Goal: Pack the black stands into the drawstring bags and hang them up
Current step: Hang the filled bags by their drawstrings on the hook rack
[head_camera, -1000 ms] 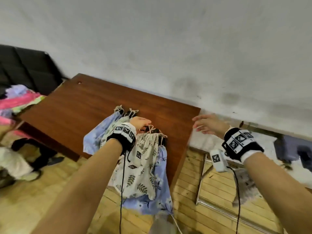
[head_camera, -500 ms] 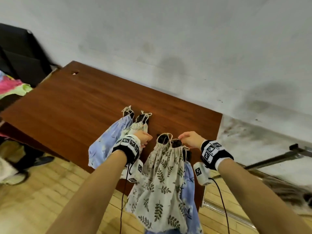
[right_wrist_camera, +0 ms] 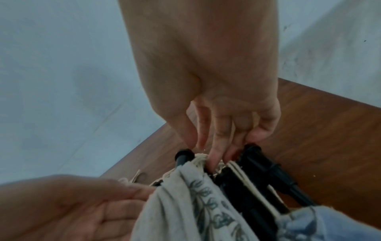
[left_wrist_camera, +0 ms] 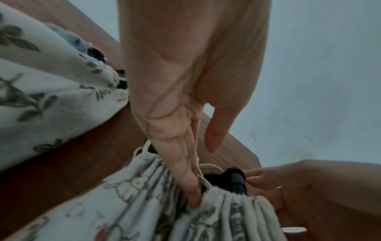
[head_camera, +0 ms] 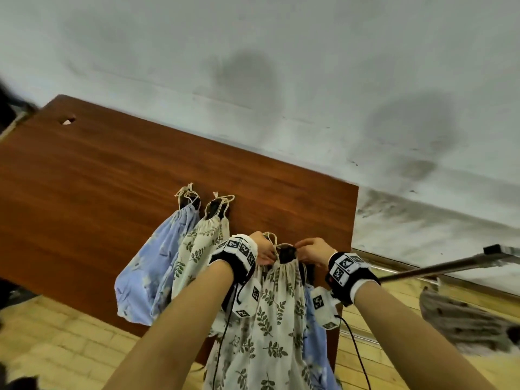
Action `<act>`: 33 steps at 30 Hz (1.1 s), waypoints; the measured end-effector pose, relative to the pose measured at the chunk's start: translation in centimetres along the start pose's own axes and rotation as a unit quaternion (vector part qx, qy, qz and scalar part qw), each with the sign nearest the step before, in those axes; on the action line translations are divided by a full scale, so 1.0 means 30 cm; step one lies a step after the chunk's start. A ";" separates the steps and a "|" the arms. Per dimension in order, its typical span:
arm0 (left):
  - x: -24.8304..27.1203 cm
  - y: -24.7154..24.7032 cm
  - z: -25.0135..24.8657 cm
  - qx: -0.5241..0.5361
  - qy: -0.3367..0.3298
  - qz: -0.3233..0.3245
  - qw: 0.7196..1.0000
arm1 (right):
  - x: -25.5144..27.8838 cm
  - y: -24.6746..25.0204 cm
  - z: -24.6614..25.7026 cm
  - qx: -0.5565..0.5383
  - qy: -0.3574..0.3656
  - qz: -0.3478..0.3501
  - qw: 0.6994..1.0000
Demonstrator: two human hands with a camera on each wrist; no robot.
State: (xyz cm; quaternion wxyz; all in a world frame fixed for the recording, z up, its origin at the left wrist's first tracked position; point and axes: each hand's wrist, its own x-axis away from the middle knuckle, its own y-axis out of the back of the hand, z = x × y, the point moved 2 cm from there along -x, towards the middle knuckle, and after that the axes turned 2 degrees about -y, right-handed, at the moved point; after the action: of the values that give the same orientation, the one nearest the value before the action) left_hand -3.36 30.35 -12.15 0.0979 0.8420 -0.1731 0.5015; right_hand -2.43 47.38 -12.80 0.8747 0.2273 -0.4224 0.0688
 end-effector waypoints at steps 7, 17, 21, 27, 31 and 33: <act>-0.050 0.014 -0.039 0.047 -0.070 -0.046 0.995 | 0.006 -0.002 0.006 -0.079 0.014 -0.041 0.996; 0.050 0.070 -0.106 0.030 -0.128 -0.010 0.991 | 0.087 0.122 0.055 -0.158 0.095 -0.030 0.983; 0.104 0.079 -0.093 -0.004 -0.145 0.020 0.989 | 0.100 0.104 0.051 0.134 0.111 0.029 0.984; 0.158 0.067 -0.086 0.012 -0.178 -0.004 0.984 | 0.097 0.012 0.018 0.369 0.135 0.037 0.919; 0.214 0.068 -0.108 0.023 -0.205 0.014 0.978 | 0.089 0.033 0.018 0.341 0.133 -0.035 0.930; 0.257 0.066 -0.129 0.003 -0.221 0.038 0.975 | 0.124 0.060 0.042 0.327 0.153 -0.024 0.932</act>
State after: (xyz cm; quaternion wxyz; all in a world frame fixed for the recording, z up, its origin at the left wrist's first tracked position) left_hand -3.90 28.34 -3.56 0.0356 0.9251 -0.2209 0.3069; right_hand -1.53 48.14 -8.64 0.8076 0.4975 -0.2320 0.2156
